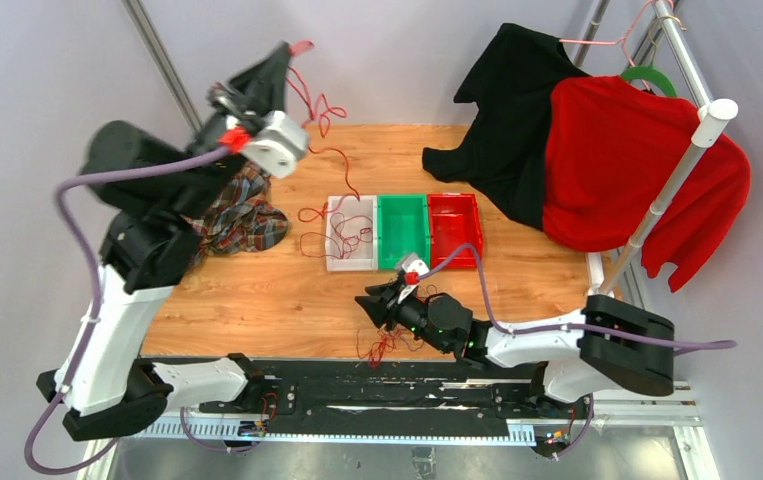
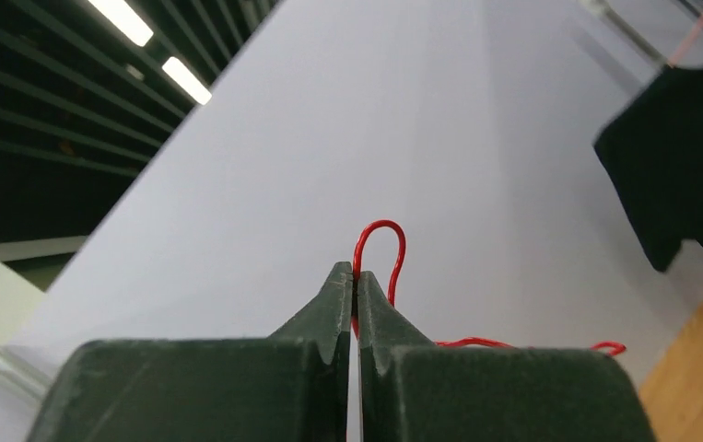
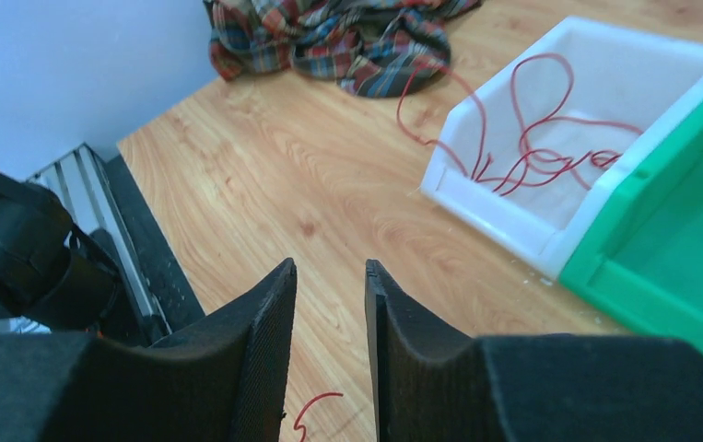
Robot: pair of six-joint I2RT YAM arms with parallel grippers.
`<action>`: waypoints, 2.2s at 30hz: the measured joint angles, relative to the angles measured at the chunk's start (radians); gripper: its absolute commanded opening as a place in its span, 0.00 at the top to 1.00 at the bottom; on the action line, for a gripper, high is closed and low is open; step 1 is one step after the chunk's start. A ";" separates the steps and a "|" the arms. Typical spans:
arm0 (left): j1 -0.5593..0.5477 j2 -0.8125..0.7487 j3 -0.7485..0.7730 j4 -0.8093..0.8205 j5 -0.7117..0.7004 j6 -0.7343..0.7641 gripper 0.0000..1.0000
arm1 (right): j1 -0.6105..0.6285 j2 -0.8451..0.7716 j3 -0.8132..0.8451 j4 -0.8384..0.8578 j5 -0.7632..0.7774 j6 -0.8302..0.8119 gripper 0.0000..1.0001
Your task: Untangle the cables
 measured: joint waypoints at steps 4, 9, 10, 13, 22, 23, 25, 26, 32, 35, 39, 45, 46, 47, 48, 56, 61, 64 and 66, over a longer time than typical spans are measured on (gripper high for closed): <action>0.000 0.000 -0.151 -0.015 -0.019 0.008 1.00 | -0.006 -0.094 -0.014 -0.034 0.062 -0.006 0.67; 0.000 0.031 -0.222 -0.030 -0.035 0.015 1.00 | -0.011 -0.194 -0.072 -0.071 0.172 -0.016 0.67; 0.000 0.037 -0.232 -0.030 -0.042 0.018 1.00 | -0.013 -0.205 -0.080 -0.077 0.187 -0.017 0.67; 0.000 0.052 -0.254 -0.024 -0.055 0.027 1.00 | -0.025 -0.241 -0.103 -0.102 0.235 -0.018 0.67; 0.005 0.103 -0.341 -0.007 -0.069 0.049 1.00 | -0.054 -0.355 -0.144 -0.193 0.320 -0.020 0.70; 0.008 0.111 -0.347 -0.006 -0.069 0.050 0.99 | -0.057 -0.364 -0.148 -0.200 0.323 -0.020 0.70; 0.020 0.122 -0.364 -0.003 -0.070 0.050 0.99 | -0.065 -0.383 -0.155 -0.220 0.332 -0.020 0.70; 0.027 0.124 -0.374 -0.003 -0.070 0.050 1.00 | -0.068 -0.389 -0.156 -0.229 0.335 -0.020 0.70; 0.068 0.126 -0.447 0.016 -0.070 0.036 1.00 | -0.077 -0.409 -0.160 -0.271 0.341 -0.020 0.71; 0.083 0.126 -0.517 0.031 -0.070 0.036 1.00 | -0.077 -0.410 -0.160 -0.289 0.340 -0.020 0.71; 0.097 0.138 -0.615 0.019 -0.077 0.031 1.00 | -0.077 -0.418 -0.160 -0.309 0.341 -0.020 0.71; 0.108 0.193 -0.739 0.011 -0.094 0.032 0.99 | -0.081 -0.426 -0.160 -0.321 0.341 -0.020 0.71; 0.111 0.211 -0.750 0.001 -0.096 0.033 1.00 | -0.082 -0.427 -0.160 -0.325 0.342 -0.020 0.71; 0.114 0.228 -0.753 -0.006 -0.100 0.034 0.99 | -0.082 -0.428 -0.160 -0.330 0.342 -0.020 0.71; 0.118 0.245 -0.755 -0.010 -0.104 0.034 0.99 | -0.084 -0.428 -0.160 -0.335 0.342 -0.019 0.71; 0.130 0.377 -0.764 -0.038 -0.114 0.028 0.85 | -0.090 -0.437 -0.159 -0.380 0.346 -0.014 0.70; 0.134 0.455 -0.704 -0.143 -0.095 -0.007 0.17 | -0.095 -0.446 -0.148 -0.423 0.345 -0.014 0.66; 0.153 0.469 -0.616 -0.261 -0.053 -0.035 0.02 | -0.098 -0.455 -0.146 -0.437 0.345 -0.014 0.64; 0.169 0.454 -0.571 -0.318 -0.020 -0.047 0.02 | -0.100 -0.455 -0.141 -0.449 0.344 -0.014 0.63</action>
